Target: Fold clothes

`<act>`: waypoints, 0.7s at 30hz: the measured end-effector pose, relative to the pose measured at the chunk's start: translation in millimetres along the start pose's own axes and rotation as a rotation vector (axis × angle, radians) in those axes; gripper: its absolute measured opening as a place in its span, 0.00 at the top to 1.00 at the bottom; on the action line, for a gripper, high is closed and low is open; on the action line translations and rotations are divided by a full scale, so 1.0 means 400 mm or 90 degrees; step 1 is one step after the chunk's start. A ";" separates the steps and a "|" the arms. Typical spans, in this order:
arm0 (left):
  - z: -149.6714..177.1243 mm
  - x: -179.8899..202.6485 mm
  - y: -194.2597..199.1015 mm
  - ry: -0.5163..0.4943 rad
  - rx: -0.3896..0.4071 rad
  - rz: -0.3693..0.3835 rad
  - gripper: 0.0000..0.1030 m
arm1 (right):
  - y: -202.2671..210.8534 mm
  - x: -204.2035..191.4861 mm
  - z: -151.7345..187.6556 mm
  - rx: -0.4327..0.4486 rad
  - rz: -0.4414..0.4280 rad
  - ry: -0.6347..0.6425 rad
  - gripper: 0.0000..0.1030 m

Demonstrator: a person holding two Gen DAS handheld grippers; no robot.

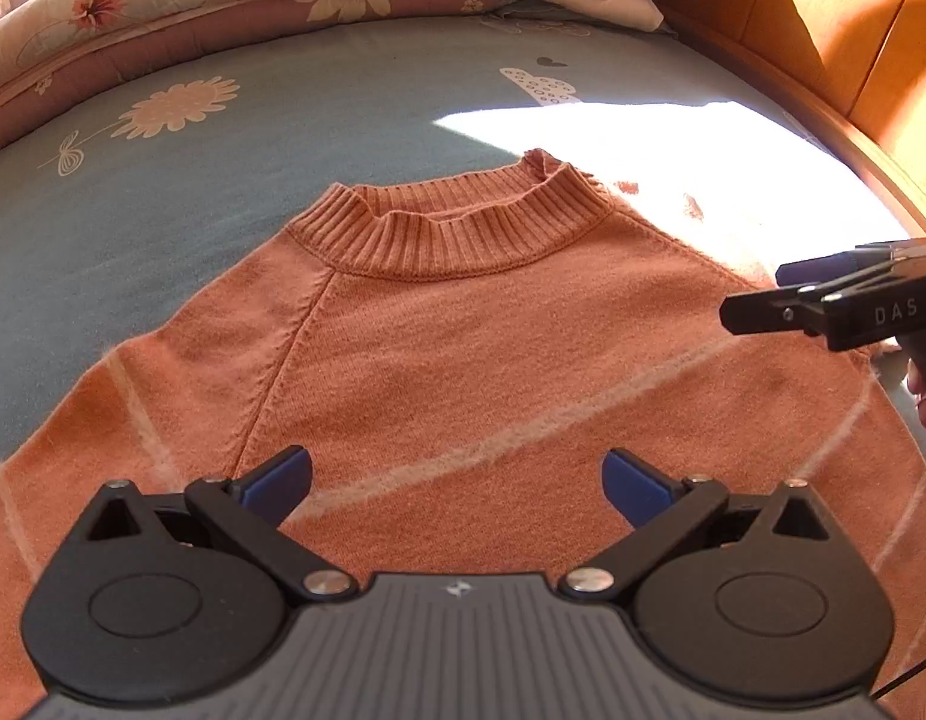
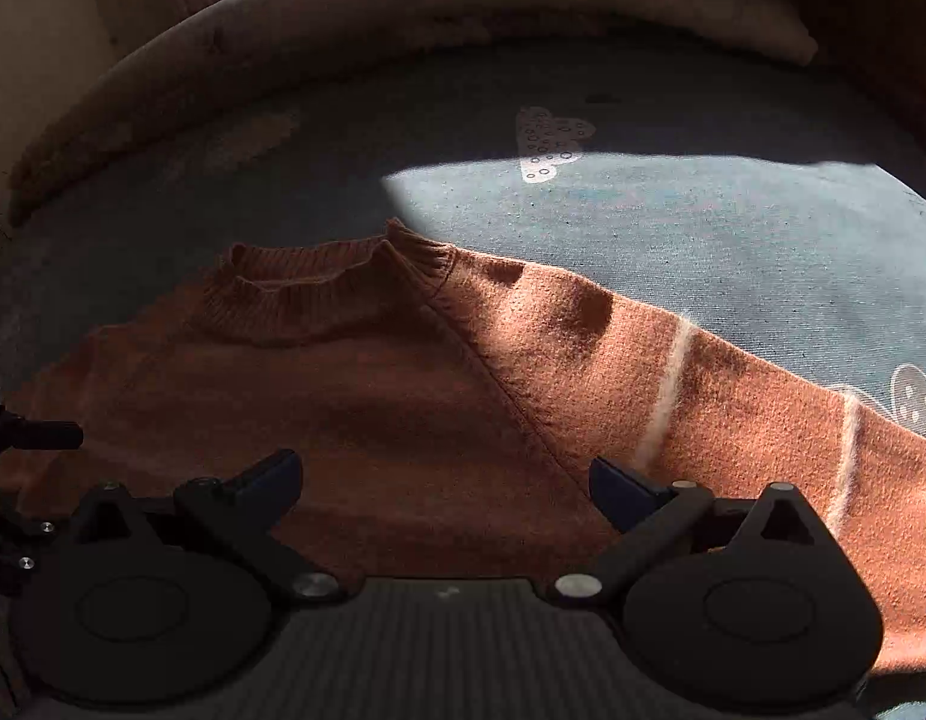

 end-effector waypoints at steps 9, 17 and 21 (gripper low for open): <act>-0.026 -0.109 -0.071 0.066 0.062 0.058 0.01 | -0.078 -0.120 0.012 0.049 -0.009 0.089 0.00; -0.094 -0.183 -0.112 0.079 0.100 0.046 0.01 | -0.139 -0.149 -0.050 0.117 0.025 0.116 0.00; -0.136 -0.232 -0.126 0.122 0.120 0.029 0.01 | -0.160 -0.177 -0.096 0.137 0.020 0.141 0.00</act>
Point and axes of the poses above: each gripper's, at about its wrist camera, not at the fingertips, and y roughly against the way its jaws point, x to its right, z to its underside, the point moved 5 cm from there along -y, roughly the way its jaws point, and after that the axes turned 12 degrees about z, right-handed, at the moved point
